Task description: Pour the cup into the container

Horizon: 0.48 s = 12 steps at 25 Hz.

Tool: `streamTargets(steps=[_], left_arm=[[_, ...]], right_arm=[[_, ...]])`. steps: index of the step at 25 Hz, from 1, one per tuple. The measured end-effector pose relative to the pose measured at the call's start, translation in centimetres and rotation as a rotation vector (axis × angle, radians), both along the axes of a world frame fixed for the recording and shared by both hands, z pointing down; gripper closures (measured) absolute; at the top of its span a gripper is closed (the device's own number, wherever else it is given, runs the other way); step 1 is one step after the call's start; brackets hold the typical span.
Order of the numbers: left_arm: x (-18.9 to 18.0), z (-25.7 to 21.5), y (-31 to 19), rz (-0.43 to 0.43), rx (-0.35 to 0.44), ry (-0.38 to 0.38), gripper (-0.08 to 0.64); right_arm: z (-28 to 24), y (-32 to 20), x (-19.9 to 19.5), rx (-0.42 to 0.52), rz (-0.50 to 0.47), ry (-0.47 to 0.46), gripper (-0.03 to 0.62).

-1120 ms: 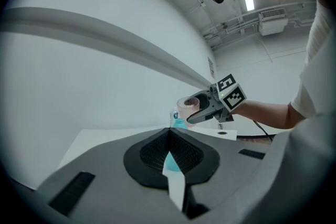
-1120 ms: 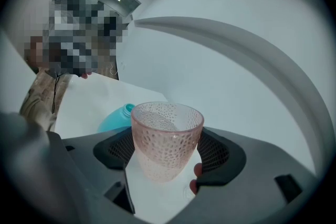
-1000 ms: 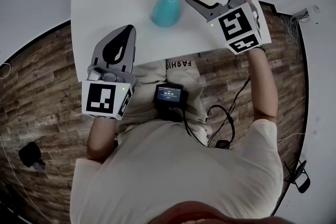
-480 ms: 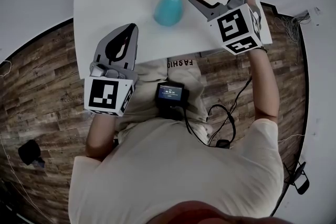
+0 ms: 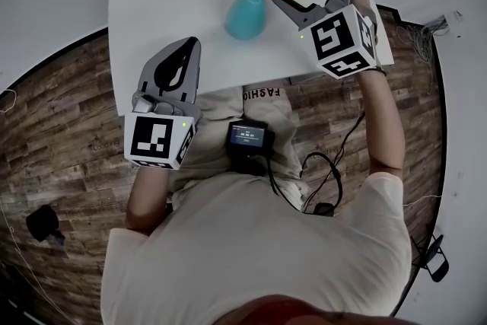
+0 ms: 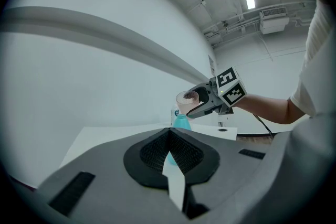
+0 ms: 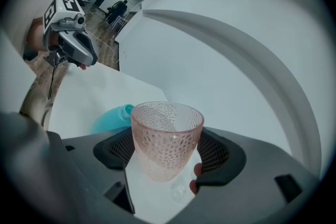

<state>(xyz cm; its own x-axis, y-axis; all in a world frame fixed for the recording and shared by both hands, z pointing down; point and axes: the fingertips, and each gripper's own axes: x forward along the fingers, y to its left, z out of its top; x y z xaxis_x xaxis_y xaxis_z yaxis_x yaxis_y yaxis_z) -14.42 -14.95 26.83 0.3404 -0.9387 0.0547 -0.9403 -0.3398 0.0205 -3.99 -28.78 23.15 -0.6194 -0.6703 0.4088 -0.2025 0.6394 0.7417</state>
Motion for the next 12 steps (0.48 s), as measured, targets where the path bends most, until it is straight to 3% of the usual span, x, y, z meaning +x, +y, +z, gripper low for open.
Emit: streamTargets(steps=[12], left_arm=[[-0.67,0.08,0.42,-0.009,0.002,0.007,0.548]], right_arm=[[0.33,0.03,-0.49,0.026,0.007,0.041,0.224]])
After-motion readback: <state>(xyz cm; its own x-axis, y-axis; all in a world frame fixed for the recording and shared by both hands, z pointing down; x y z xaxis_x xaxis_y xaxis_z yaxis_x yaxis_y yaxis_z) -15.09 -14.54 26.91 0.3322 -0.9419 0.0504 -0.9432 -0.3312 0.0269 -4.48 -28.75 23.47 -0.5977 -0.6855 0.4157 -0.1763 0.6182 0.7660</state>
